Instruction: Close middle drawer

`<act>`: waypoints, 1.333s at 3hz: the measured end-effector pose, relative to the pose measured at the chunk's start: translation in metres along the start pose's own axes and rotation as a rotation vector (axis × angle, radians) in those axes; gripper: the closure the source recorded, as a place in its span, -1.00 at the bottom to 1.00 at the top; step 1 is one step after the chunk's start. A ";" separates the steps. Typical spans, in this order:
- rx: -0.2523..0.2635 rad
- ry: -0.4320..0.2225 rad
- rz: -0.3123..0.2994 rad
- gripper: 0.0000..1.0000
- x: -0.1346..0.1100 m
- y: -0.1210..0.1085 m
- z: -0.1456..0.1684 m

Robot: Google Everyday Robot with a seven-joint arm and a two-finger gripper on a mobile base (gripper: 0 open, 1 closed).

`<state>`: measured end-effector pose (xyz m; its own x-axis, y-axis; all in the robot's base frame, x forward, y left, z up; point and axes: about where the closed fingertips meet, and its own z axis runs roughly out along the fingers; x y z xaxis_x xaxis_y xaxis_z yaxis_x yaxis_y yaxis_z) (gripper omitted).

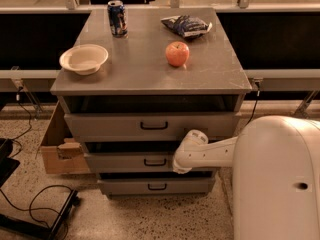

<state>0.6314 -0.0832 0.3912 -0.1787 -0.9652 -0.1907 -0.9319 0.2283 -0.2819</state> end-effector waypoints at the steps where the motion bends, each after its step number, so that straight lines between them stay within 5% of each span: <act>1: 0.000 0.000 0.000 1.00 0.000 0.000 0.000; 2: -0.067 -0.022 -0.074 1.00 -0.006 0.045 -0.011; 3: -0.189 -0.033 -0.160 1.00 0.009 0.119 -0.056; 4: -0.281 0.013 -0.181 1.00 0.045 0.154 -0.117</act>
Offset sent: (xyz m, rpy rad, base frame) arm -0.1751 0.0468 0.0073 0.0392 0.1951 0.3485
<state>0.4427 -0.1062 0.4491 -0.0046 -0.9888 -0.1490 -0.9992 0.0105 -0.0392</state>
